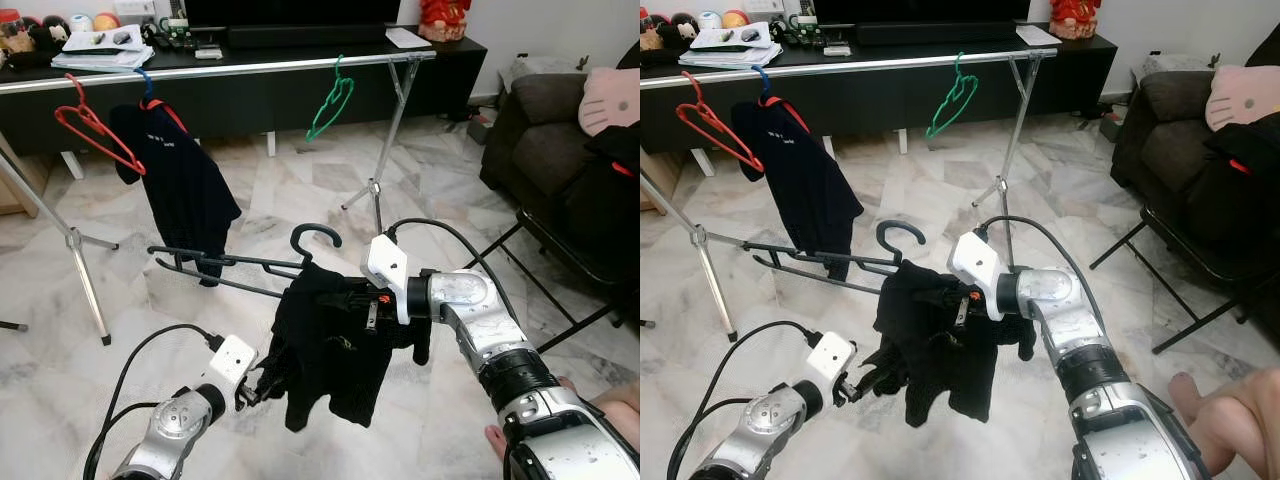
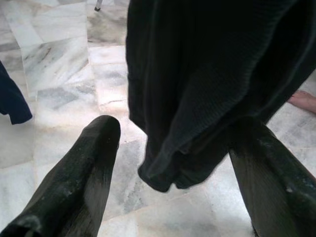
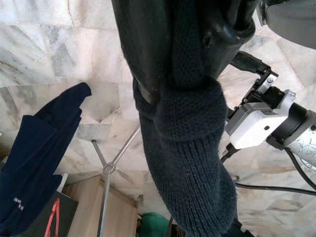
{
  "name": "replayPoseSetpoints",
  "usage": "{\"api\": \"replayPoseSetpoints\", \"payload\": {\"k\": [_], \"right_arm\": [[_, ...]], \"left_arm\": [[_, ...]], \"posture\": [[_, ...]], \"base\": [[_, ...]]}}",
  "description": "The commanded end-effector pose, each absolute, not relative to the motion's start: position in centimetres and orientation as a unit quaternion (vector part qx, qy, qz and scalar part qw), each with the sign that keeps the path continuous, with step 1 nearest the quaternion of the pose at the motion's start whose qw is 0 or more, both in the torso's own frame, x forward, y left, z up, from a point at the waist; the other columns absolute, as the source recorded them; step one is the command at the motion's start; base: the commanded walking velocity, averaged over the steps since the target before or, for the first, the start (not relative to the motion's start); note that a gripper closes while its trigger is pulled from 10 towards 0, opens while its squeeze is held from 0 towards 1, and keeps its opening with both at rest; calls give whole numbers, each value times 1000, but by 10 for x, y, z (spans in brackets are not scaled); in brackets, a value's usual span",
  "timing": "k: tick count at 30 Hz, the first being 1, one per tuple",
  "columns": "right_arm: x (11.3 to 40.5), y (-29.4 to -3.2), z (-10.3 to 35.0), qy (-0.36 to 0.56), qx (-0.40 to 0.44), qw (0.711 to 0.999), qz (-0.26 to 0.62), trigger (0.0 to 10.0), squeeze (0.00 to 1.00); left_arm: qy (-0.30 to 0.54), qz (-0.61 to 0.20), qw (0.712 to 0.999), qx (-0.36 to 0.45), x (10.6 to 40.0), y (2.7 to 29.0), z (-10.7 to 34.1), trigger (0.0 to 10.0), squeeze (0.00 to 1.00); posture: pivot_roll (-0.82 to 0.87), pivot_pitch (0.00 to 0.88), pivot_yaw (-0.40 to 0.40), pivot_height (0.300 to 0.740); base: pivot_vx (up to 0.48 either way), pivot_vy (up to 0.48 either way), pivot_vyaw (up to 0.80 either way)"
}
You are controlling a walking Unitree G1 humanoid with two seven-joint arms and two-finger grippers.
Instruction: Hang hanger
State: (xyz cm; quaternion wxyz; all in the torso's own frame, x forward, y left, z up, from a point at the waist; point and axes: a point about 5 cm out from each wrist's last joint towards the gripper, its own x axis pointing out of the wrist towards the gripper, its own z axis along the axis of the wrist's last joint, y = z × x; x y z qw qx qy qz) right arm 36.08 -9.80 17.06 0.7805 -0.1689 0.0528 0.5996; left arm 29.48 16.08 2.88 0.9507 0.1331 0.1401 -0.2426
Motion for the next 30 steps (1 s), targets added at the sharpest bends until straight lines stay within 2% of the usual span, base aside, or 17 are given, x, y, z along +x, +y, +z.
{"api": "replayPoseSetpoints", "payload": {"k": [1, 4, 5, 6, 7, 30], "right_arm": [[363, -92, 191, 14, -189, 774, 604, 0, 0], [363, -90, 193, 8, -188, 773, 606, 0, 0], [362, -89, 194, 6, -188, 771, 608, 0, 0], [362, -88, 195, 4, -188, 770, 610, 0, 0], [362, -87, 195, 2, -188, 769, 611, 0, 0], [363, -84, 199, -6, -185, 773, 606, 0, 0]], "left_arm": [[141, -246, 950, 134, 295, 158, 27, 10000, 0], [140, -245, 950, 133, 296, 157, 28, 9922, 0], [141, -245, 950, 133, 296, 157, 28, 5882, 0], [141, -246, 950, 133, 296, 156, 28, 1216, 0], [141, -246, 950, 133, 296, 156, 28, 0, 0], [123, -255, 951, 121, 300, 150, 32, 0, 0]], "posture": [[-35, 119, -62, 740], [-35, 118, -62, 740], [-35, 118, -62, 740], [-35, 118, -62, 740], [-35, 116, -63, 740], [-39, 113, -68, 740]], "base": [[0, 0, 0], [0, 0, 0], [0, 0, 0], [0, 0, 0], [0, 0, 0], [0, 0, 0]]}}
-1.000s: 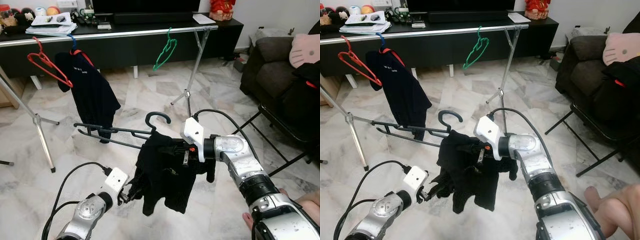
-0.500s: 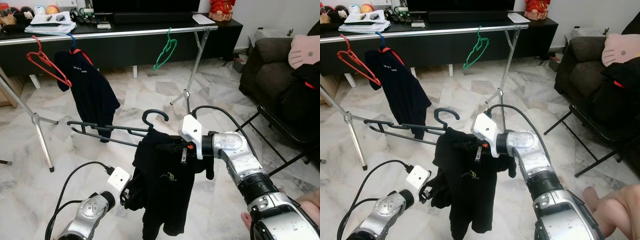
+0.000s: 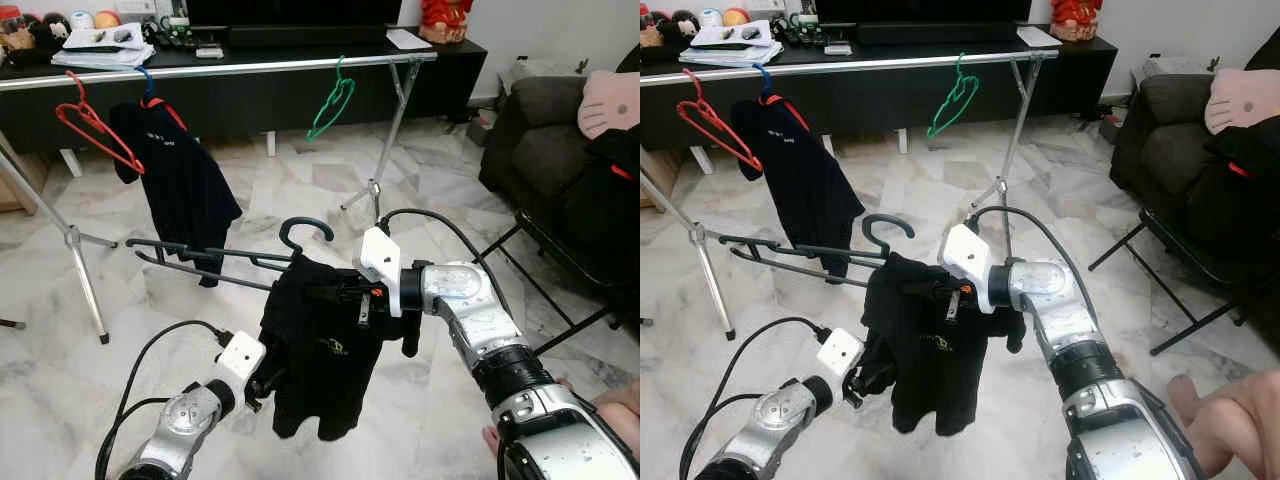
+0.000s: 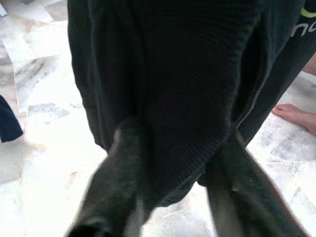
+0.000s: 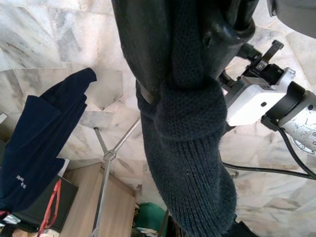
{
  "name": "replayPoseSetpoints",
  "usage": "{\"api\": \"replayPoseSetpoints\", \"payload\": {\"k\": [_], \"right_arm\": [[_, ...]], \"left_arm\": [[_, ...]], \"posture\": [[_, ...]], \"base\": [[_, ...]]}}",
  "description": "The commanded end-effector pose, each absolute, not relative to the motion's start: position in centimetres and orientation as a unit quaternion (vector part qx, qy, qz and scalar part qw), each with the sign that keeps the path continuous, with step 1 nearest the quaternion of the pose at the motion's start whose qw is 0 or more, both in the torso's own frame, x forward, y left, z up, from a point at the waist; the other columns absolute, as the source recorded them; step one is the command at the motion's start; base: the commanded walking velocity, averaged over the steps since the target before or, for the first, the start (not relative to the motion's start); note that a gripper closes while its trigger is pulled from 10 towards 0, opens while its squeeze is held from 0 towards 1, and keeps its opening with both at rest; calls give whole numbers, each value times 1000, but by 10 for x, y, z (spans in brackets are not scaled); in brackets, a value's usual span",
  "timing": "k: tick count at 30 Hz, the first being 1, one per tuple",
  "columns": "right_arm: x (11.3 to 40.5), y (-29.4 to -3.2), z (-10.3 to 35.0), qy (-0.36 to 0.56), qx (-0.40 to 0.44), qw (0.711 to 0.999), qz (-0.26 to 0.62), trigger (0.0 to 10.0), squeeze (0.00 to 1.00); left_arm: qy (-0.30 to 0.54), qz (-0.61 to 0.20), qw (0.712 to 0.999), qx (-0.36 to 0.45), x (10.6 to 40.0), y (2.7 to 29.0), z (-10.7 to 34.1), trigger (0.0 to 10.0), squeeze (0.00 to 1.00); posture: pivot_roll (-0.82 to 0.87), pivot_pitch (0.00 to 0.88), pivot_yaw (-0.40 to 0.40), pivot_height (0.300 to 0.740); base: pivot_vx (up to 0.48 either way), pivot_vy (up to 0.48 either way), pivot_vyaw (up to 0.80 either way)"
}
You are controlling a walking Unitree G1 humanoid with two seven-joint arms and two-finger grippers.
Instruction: Hang hanger
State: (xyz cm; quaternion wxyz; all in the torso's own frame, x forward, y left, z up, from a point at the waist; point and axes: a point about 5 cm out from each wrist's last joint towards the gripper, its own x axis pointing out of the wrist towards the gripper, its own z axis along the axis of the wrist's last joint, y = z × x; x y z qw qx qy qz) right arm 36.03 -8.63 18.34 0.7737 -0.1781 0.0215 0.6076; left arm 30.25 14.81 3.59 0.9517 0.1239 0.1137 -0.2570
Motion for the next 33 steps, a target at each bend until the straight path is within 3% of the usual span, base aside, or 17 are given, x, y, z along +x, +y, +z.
{"api": "replayPoseSetpoints", "payload": {"k": [1, 33], "right_arm": [[363, -84, 199, -6, -185, 773, 606, 0, 0], [365, -88, 197, 0, -179, 785, 593, 0, 0]], "left_arm": [[123, -255, 951, 121, 300, 150, 32, 0, 0], [143, -233, 954, 122, 298, 155, 24, 0, 0]], "posture": [[-39, 113, -68, 740], [-42, 121, -67, 740]], "base": [[0, 0, 0], [0, 0, 0]]}}
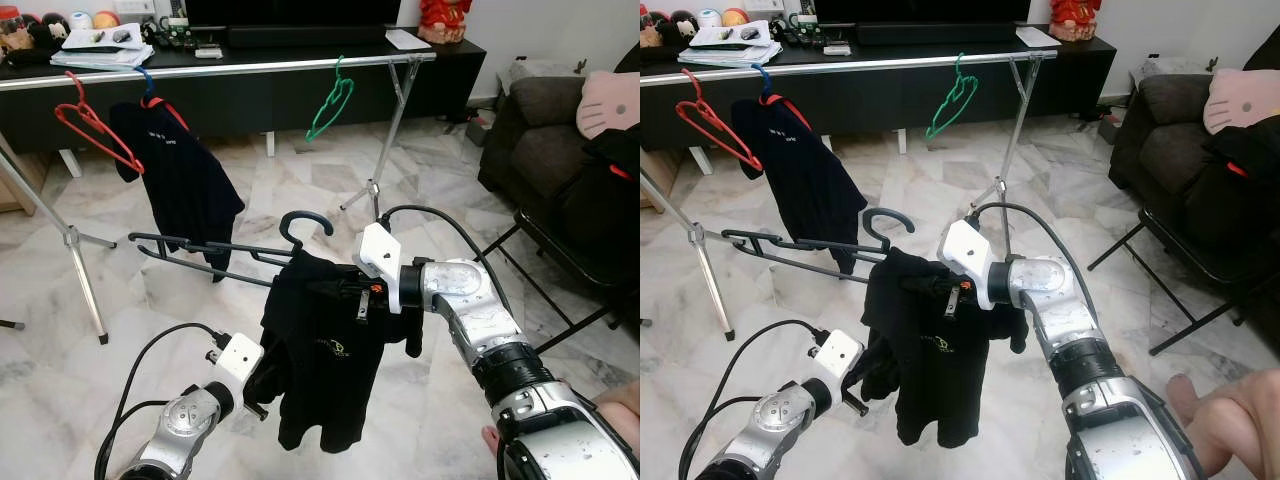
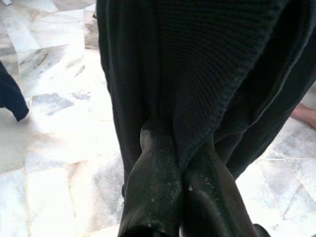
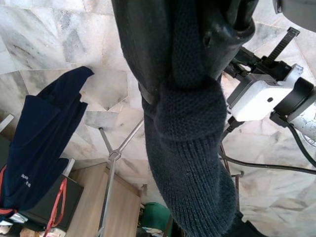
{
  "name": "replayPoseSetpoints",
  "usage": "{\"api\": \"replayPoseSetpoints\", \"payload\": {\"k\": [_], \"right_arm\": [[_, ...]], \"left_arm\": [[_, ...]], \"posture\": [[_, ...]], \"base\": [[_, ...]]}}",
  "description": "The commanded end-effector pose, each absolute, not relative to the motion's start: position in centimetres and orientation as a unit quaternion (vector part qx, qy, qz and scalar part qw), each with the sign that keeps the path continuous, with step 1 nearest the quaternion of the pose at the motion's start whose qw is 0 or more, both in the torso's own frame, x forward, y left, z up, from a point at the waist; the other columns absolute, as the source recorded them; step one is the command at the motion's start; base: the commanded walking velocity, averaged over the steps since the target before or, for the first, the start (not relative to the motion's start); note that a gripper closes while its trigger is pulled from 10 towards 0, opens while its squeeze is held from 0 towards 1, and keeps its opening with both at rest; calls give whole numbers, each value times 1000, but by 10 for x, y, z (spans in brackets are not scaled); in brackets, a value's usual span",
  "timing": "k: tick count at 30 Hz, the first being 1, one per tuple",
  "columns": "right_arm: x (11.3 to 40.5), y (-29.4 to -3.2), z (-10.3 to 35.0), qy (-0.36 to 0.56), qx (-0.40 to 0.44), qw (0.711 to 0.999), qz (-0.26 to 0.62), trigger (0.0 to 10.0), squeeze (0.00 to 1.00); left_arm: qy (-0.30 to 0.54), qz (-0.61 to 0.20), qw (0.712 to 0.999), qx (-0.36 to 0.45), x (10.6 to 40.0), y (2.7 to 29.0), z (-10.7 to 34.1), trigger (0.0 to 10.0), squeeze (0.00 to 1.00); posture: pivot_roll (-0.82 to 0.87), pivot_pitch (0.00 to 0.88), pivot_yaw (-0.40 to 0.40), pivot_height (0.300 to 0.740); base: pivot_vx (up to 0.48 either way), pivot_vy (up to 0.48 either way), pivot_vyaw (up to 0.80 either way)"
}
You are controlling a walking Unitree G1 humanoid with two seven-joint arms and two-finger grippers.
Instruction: Hang hanger
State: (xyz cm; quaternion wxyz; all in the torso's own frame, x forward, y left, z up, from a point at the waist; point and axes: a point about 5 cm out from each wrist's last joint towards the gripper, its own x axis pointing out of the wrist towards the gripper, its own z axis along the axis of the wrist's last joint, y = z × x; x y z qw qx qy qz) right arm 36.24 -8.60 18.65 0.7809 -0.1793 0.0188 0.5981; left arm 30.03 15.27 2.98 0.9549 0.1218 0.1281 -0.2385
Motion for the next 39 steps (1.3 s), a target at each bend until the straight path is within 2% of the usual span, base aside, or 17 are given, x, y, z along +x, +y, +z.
{"api": "replayPoseSetpoints", "payload": {"k": [1, 10, 14, 16, 20, 24, 27, 28, 32, 34, 35, 36, 37, 39], "right_arm": [[365, -88, 197, 0, -179, 785, 593, 0, 0], [365, -97, 190, 11, -179, 795, 579, 0, 0], [358, -123, 166, 58, -178, 802, 568, 0, 0], [357, -127, 163, 64, -178, 803, 565, 0, 0], [343, -151, 140, 109, -160, 798, 570, 0, 0], [335, -170, 122, 148, -164, 806, 549, 0, 0], [332, -181, 117, 159, -155, 817, 532, 0, 0], [330, -190, 116, 157, -138, 831, 516, 0, 0], [325, -199, 116, 140, -85, 848, 504, 0, 0], [319, -198, 117, 122, -48, 845, 518, 0, 0], [319, -198, 117, 122, -48, 845, 518, 0, 0], [315, -196, 118, 110, -29, 839, 532, 0, 0], [306, -194, 118, 99, -12, 825, 557, 0, 0], [302, -194, 116, 100, -8, 819, 565, 0, 0]], "left_arm": [[143, -233, 954, 122, 298, 155, 24, 0, 0], [188, -196, 949, 157, 294, 169, 13, 0, 0], [245, -137, 942, 182, 284, 193, -1, 0, 0], [250, -132, 941, 184, 283, 195, -2, 0, 0], [278, -113, 936, 184, 276, 204, -10, 0, 0], [288, -108, 933, 186, 272, 206, -13, 0, 0], [295, -109, 931, 188, 270, 207, -15, 0, 0], [299, -119, 929, 182, 268, 205, -17, 0, 0], [296, -142, 930, 164, 267, 197, -18, 0, 0], [296, -158, 930, 152, 268, 193, -18, 4314, 0], [296, -158, 930, 152, 268, 193, -18, 4314, 0], [296, -167, 928, 152, 268, 192, -17, 10000, 0], [298, -173, 926, 154, 268, 192, -17, 10000, 0], [299, -173, 926, 154, 268, 192, -17, 10000, 0]], "posture": [[-42, 121, -67, 740], [-42, 123, -65, 740], [-45, 125, -66, 740], [-45, 125, -66, 740], [-45, 125, -65, 740], [-49, 123, -62, 740], [-52, 123, -60, 740], [-53, 122, -58, 740], [-55, 121, -54, 740], [-53, 122, -51, 740], [-53, 122, -51, 740], [-52, 122, -50, 740], [-54, 122, -46, 740], [-56, 122, -45, 740]], "base": [[0, 0, 0], [0, 0, 0], [0, 0, 0], [0, 0, 0], [0, 0, 0], [0, 0, 0], [0, 0, 0], [0, 0, 0], [0, 0, 0], [0, 0, 0], [0, 0, 0], [0, 0, 0], [0, 0, 0], [0, 0, 0]]}}
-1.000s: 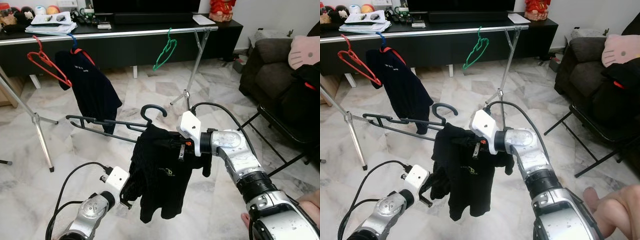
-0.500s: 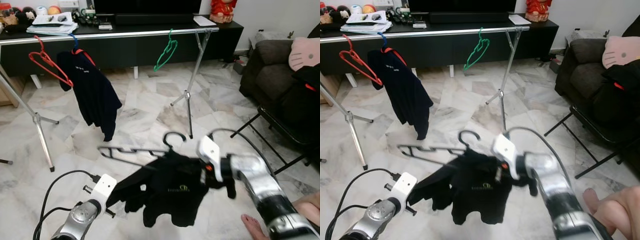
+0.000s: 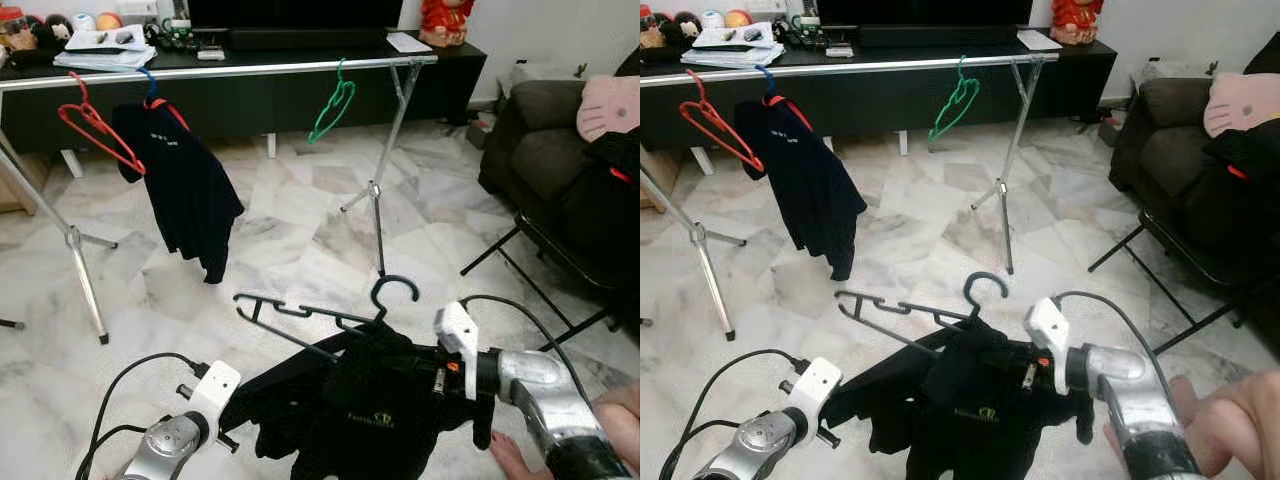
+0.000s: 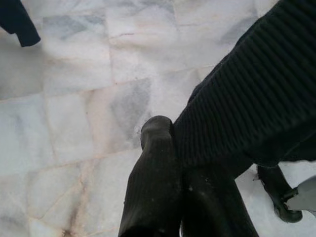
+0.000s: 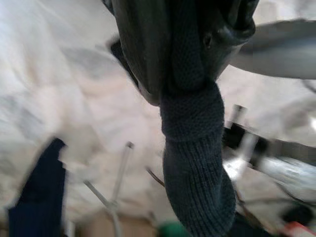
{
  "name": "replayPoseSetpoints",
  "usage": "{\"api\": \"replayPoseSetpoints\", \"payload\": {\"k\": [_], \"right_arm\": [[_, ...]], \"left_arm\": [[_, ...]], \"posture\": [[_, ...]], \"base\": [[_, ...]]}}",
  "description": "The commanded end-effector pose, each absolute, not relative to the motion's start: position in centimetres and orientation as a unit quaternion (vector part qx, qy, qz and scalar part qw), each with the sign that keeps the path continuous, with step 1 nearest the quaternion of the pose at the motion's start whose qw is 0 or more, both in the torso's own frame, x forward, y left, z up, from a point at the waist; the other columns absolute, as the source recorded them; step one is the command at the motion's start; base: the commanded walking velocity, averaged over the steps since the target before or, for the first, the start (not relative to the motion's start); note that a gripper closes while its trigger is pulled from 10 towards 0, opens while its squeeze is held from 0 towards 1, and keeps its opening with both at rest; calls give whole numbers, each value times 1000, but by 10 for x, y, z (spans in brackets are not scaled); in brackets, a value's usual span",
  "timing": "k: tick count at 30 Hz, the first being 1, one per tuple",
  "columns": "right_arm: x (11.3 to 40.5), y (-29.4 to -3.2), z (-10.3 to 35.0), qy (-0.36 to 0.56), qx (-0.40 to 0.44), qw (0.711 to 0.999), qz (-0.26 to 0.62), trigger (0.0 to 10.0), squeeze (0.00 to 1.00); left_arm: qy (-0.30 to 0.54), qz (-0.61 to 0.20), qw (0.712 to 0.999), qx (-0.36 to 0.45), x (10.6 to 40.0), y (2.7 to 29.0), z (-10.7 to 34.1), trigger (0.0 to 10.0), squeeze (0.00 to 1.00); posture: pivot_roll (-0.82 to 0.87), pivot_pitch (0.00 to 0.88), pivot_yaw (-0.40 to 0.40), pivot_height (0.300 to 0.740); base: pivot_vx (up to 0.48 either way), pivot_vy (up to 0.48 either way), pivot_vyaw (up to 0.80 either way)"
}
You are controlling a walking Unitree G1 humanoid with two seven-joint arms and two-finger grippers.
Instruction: Hang hanger
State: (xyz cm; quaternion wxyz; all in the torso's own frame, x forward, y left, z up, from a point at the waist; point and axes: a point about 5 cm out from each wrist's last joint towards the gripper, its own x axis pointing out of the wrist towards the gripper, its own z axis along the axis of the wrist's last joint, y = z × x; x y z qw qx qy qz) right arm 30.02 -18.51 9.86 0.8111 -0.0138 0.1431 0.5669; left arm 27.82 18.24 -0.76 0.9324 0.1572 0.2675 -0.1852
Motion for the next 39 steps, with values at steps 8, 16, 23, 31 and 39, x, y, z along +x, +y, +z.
{"api": "replayPoseSetpoints", "payload": {"k": [8, 16, 23, 31, 39], "right_arm": [[274, -205, 109, 133, -13, 768, 626, 0, 0], [249, -222, 92, 228, -93, 706, 664, 0, 0], [244, -233, 82, 281, -152, 688, 652, 0, 0], [250, -245, 73, 325, -241, 690, 599, 0, 0], [268, -253, 67, 333, -304, 746, 490, 0, 0]], "left_arm": [[294, -156, 931, 151, 273, 203, -10, 10000, 0], [288, -129, 935, 159, 279, 218, -2, 10000, 0], [285, -113, 937, 167, 283, 228, 4, 10000, 0], [283, -108, 938, 168, 285, 231, 7, 10000, 0], [289, -112, 936, 167, 283, 230, 5, 10000, 0]], "posture": [[-55, 133, -40, 740], [-56, 143, -36, 740], [-53, 147, -35, 740], [-58, 156, -31, 740], [-65, 164, -23, 740]], "base": [[0, 0, 0], [0, 0, 0], [0, 0, 0], [0, 0, 0], [0, 0, 0]]}}
